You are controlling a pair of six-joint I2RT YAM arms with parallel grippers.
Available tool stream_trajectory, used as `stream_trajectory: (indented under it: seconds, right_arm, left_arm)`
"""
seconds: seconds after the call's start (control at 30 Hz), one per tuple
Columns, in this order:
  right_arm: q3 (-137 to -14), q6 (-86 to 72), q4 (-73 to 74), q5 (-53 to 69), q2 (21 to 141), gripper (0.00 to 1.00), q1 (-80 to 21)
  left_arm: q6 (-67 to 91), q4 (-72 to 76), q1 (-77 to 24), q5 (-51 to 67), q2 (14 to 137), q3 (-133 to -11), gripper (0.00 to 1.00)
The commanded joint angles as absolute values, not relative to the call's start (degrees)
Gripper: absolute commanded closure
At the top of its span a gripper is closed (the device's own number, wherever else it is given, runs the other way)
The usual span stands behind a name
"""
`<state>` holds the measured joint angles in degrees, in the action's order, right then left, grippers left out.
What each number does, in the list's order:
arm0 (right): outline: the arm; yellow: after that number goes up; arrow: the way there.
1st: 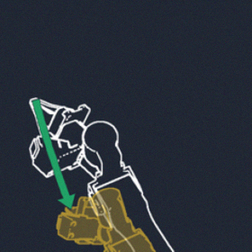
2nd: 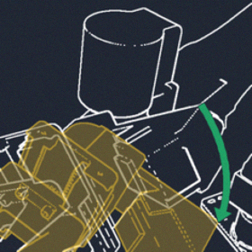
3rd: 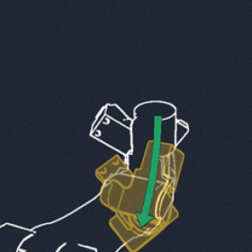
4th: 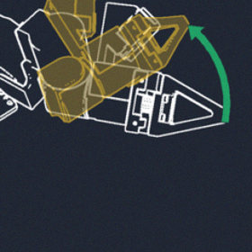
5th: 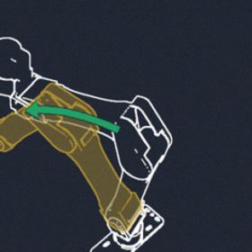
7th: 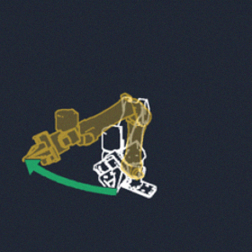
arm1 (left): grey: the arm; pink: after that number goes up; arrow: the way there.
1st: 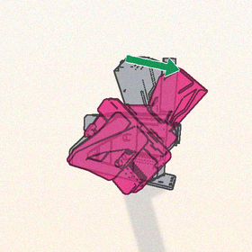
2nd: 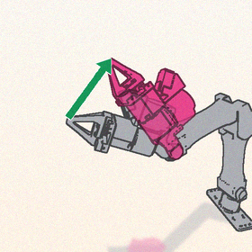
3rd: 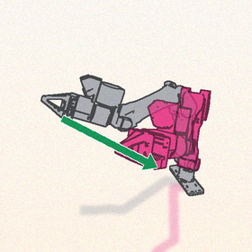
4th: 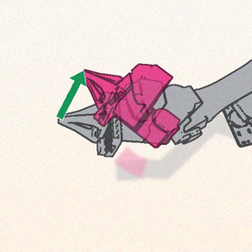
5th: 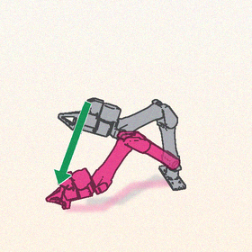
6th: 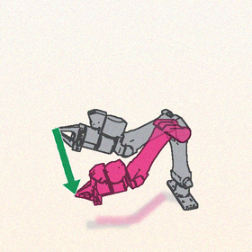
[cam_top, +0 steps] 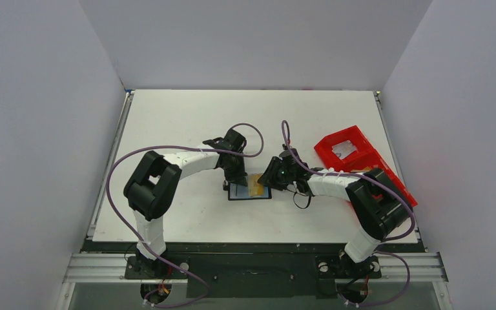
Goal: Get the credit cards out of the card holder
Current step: Remove the credit card from the card holder.
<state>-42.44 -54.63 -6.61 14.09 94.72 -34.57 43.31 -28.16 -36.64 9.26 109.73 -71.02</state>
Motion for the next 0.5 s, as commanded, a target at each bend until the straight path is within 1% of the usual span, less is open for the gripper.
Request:
stream_trajectory:
  seconds: [0.0, 0.3, 0.47]
  right_arm:
    - [-42.47, -54.06, -5.16, 13.95, 96.82, 0.69, -36.11]
    - [-43.46, -53.53, -5.07, 15.28, 96.93, 0.69, -36.57]
    - [-43.15, -54.15, -6.05, 16.03, 97.28, 0.71, -36.62]
  left_arm:
    - [42.80, -28.54, -37.24, 6.33, 113.59, -70.06, 1.00]
    - [43.13, -28.36, -38.15, 7.43, 114.60, -72.12, 1.00]
    - [43.58, -27.63, -38.52, 8.46, 115.28, -73.09, 1.00]
